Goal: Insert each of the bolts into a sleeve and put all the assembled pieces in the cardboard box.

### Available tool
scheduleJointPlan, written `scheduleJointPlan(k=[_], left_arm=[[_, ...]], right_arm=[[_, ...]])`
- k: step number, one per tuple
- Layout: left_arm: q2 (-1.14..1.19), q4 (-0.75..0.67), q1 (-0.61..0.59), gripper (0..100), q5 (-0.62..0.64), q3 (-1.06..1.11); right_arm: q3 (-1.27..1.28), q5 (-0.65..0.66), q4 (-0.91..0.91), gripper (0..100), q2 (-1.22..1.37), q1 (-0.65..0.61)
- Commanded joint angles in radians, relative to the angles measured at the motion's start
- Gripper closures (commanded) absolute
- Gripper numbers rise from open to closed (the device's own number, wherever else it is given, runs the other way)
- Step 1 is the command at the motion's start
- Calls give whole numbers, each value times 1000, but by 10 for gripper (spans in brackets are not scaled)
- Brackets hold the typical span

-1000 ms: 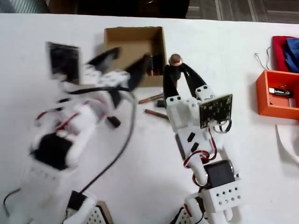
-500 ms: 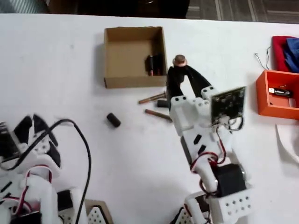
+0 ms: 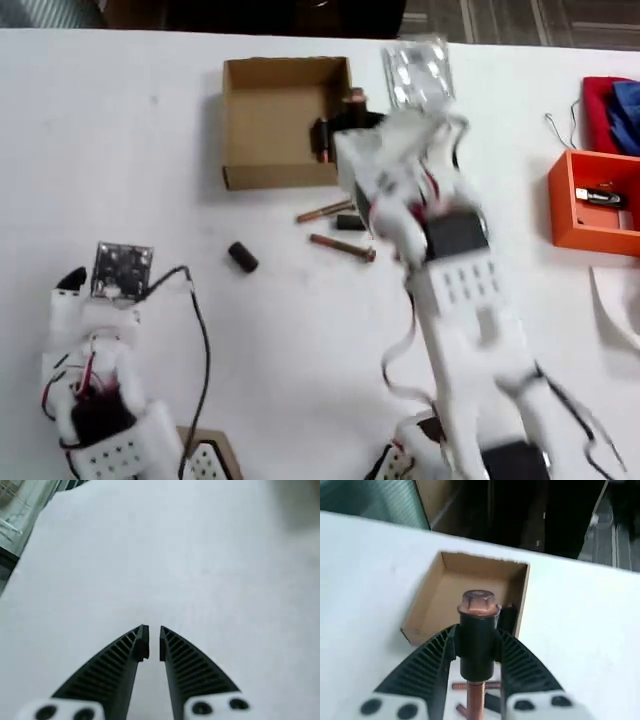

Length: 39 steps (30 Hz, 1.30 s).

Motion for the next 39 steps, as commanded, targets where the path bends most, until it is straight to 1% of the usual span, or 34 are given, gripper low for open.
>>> scheduleJointPlan(k=[1, 3, 5, 9, 12, 15, 18, 26, 29, 39], left_arm=[[0, -71, 0, 936, 184, 42], [14, -31, 40, 936, 247, 44], [25, -6, 75, 936, 250, 53], [43, 2, 89, 936, 250, 53], [66, 2, 103, 936, 250, 54], [97, 3, 158, 936, 249, 54], [121, 3, 204, 936, 247, 56], [127, 3, 209, 936, 247, 56], [127, 3, 209, 936, 247, 56], [129, 3, 209, 936, 247, 56]], right_arm=[[-382, -9, 177, 975, 193, 12], [-542, -12, 262, 975, 289, 7], [-684, -14, 320, 975, 383, 5], [-931, -25, 456, 975, 572, 10], [-1063, -110, 536, 976, 730, 12], [-1154, -127, 564, 976, 881, 10], [-1241, -127, 559, 976, 1001, 28], [-1458, -109, 447, 976, 1205, 58], [-1462, -55, 357, 976, 1257, 38], [-1464, -57, 213, 976, 1372, -19]])
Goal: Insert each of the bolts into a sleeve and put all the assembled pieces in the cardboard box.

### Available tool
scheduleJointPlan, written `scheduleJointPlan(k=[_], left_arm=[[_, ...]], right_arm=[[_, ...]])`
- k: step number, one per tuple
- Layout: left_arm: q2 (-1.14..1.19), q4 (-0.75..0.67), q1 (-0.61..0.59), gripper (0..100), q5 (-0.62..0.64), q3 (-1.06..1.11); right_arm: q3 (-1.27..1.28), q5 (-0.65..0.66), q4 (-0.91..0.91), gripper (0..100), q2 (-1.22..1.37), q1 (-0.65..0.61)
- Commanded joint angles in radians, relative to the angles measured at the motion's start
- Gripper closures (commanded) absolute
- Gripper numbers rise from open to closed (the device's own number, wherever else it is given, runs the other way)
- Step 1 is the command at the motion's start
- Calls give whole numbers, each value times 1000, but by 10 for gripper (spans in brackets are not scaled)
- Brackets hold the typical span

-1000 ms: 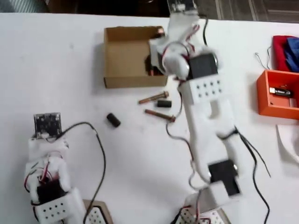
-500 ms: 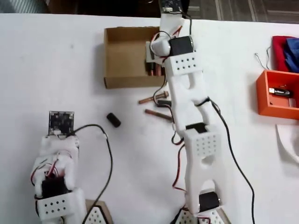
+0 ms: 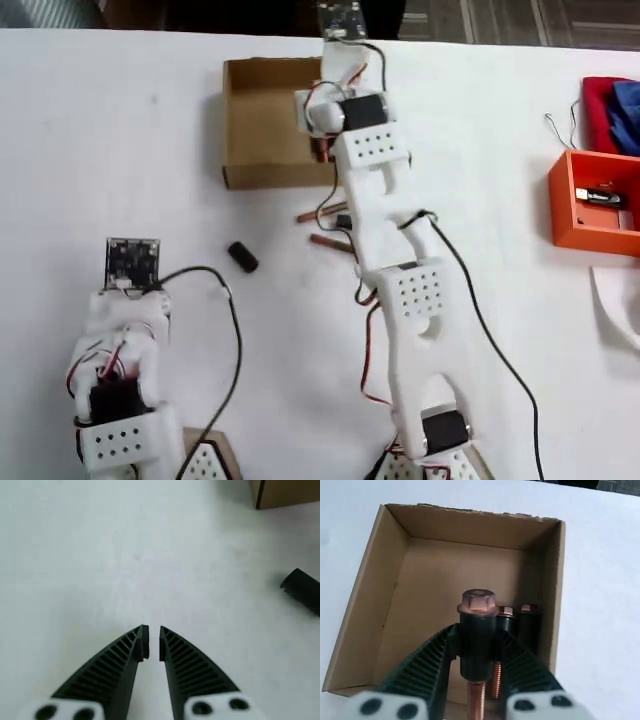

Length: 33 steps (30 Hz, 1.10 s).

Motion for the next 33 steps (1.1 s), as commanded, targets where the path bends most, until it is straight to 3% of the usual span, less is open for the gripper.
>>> scheduleJointPlan(k=[1, 10, 15, 33], left_arm=[[8, 6, 8, 936, 5, 27], [8, 6, 8, 936, 5, 27], [8, 6, 8, 936, 5, 27], [8, 6, 8, 936, 5, 27]], right_arm=[[-63, 9, -67, 976, 4, -18], [-60, 6, -143, 976, 76, -18], [-60, -112, -171, 976, 130, -16], [-58, -110, -173, 976, 154, -28]])
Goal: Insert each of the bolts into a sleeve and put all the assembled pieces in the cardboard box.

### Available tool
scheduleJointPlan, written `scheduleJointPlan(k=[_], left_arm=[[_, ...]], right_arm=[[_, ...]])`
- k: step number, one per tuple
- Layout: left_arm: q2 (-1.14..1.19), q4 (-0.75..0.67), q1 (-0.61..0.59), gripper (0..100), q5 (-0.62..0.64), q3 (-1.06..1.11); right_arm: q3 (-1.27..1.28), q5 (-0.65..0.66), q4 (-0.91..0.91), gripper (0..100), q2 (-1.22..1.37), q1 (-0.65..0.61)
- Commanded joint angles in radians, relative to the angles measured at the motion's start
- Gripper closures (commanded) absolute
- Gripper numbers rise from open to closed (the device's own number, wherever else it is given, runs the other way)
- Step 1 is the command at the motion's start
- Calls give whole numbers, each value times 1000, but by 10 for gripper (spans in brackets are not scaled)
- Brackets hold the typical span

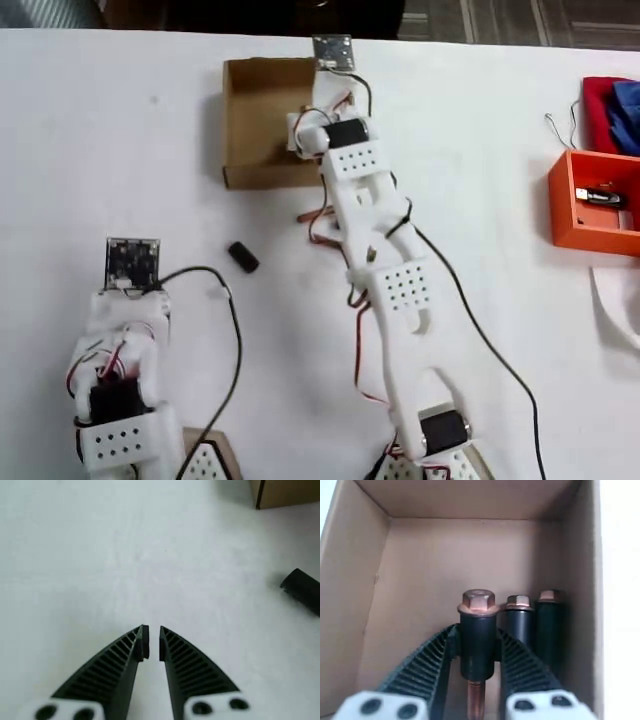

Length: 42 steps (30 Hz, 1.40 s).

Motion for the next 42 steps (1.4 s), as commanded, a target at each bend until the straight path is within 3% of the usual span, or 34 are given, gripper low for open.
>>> scheduleJointPlan(k=[1, 38, 42], left_arm=[[8, 6, 8, 936, 5, 27], [8, 6, 8, 936, 5, 27], [8, 6, 8, 936, 5, 27]], right_arm=[[-58, -11, -28, 976, -21, -8], [-52, -11, -62, 974, 45, -10], [-52, -11, -56, 921, 47, -10]])
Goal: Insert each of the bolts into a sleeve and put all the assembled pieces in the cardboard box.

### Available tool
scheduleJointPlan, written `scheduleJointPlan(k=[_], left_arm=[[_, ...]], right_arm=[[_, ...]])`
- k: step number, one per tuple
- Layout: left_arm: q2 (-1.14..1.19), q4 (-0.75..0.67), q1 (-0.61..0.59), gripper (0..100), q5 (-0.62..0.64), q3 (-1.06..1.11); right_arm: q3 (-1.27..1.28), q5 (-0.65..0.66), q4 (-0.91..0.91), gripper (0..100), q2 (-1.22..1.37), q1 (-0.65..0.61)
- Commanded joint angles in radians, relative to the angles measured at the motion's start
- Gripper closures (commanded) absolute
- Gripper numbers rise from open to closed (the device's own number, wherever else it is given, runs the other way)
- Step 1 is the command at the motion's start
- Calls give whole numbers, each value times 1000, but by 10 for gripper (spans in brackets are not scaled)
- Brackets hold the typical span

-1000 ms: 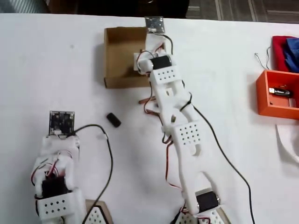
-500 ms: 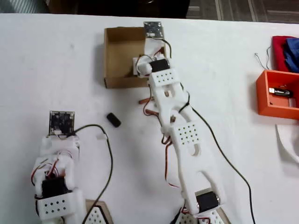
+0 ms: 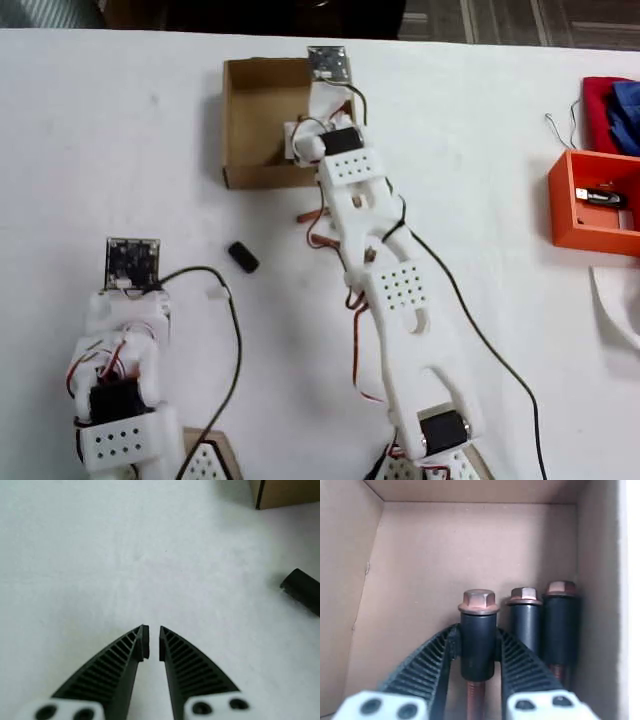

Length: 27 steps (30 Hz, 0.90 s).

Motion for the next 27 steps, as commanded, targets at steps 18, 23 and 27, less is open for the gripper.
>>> scheduleJointPlan(k=[18, 23, 27], left_arm=[[8, 6, 8, 937, 5, 27], [8, 6, 8, 937, 5, 27], [8, 6, 8, 937, 5, 27]], right_arm=[[-38, -11, -13, 946, -4, -7], [-40, -11, -13, 946, 36, -7], [-40, -11, -18, 946, 33, -7]])
